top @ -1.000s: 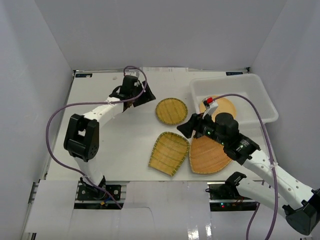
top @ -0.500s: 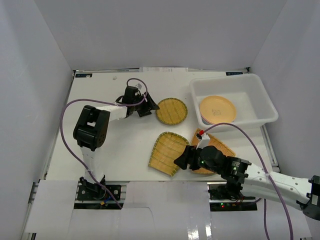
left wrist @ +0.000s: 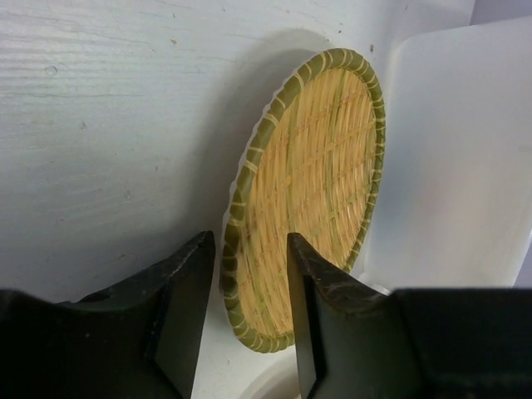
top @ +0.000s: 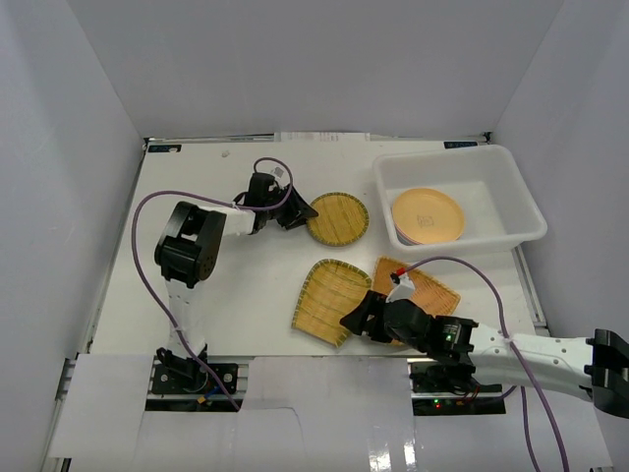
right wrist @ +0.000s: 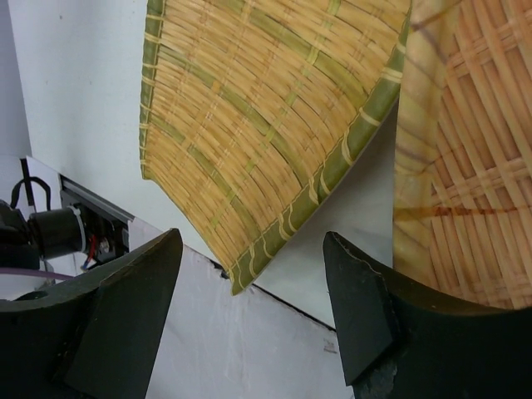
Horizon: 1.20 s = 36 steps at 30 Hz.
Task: Place the plates into the plastic bin on the countertop
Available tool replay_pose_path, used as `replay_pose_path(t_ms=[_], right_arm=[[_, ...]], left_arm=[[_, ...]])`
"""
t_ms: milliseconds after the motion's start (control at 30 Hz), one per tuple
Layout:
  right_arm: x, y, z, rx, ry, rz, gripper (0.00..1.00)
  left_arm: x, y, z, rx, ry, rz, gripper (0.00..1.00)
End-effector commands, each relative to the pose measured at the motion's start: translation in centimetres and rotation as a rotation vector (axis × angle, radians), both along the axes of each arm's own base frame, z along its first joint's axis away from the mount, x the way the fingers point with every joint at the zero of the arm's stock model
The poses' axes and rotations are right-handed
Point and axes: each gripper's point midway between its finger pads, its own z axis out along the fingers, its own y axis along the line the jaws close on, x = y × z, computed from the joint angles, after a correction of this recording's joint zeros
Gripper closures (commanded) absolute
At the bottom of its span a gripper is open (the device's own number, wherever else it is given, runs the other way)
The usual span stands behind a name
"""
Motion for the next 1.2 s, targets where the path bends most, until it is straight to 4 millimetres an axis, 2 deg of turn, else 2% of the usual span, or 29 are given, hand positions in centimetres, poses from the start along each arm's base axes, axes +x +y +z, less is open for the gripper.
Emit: replay_pose_path(t_ms=[0,100,233,267,300,367,433,533,700,733,800,900,933,967,1000,1033,1067,1133,1167], right_arm=[[1.0,0.7,0.7,0.076,-0.001,-0.073,0.25],[0.9,1.1,0.9,0.072,0.003,-0.062,0.26],[0.8,1.4,1.1,0.057,0.009,-0.057,0.27],[0.8,1.4,0.9,0.051,0.017,-0.058,0.27],[0.6,1.3,0.3,0.035,0.028,-0.056,0.27],[0.6,1.6,0.1,0.04,0.04,-0.058,0.27],[0.8,1.6,-0.4,0.026,0.043,-0.069,0.27],[1.3,2.4,0.0,0.035,0.027,-0.077,0.27],[2.4,4.0,0.6,0.027,0.0,-0.087,0.32],[2.7,4.3,0.8,0.028,-0.008,-0.097,0.35],[3.1,4.6,0.6,0.023,-0.014,-0.107,0.39],[3.4,5.0,0.5,0.02,-0.014,-0.123,0.5],[3.6,5.0,0.4,0.017,-0.016,-0.129,0.6],[3.6,5.0,0.2,0.014,-0.014,-0.132,0.64],[3.6,5.0,0.2,0.018,-0.011,-0.137,0.69],[3.7,5.0,0.3,0.025,-0.016,-0.142,0.82],[3.9,5.1,0.6,0.032,-0.023,-0.146,0.87],[4.2,5.2,1.2,0.029,-0.062,-0.141,0.92],[4.5,5.9,2.8,0.069,-0.093,-0.13,0.92]], left_arm=[[-0.1,-0.3,-0.8,-0.006,0.027,-0.008,0.49],[0.0,-0.2,-1.0,-0.008,0.026,0.01,0.65],[0.4,0.6,0.3,-0.004,-0.01,0.054,1.0],[0.7,1.2,1.0,-0.004,-0.026,0.074,1.0],[0.9,1.7,3.1,-0.013,-0.069,0.092,1.0],[0.8,3.7,3.8,0.022,-0.095,0.158,1.0],[0.5,5.6,6.1,0.035,-0.154,0.221,1.0],[-0.6,7.6,8.5,0.033,-0.201,0.287,1.0],[-2.6,9.6,11.7,0.012,-0.27,0.356,1.0],[-3.0,10.0,13.5,-0.008,-0.304,0.369,1.0],[-3.7,10.7,14.6,-0.013,-0.327,0.394,1.0],[-4.4,11.3,18.0,-0.034,-0.397,0.409,1.0],[-4.7,11.5,18.6,-0.026,-0.407,0.411,1.0],[-5.0,11.8,20.7,-0.038,-0.453,0.421,1.0],[-5.1,12.0,21.6,-0.038,-0.475,0.428,1.0],[-5.4,12.3,22.3,-0.032,-0.487,0.433,1.0],[-5.8,12.5,23.6,-0.035,-0.521,0.435,1.0],[-6.1,12.9,25.4,-0.04,-0.552,0.443,1.0],[-6.4,12.9,26.1,-0.045,-0.567,0.443,1.0]])
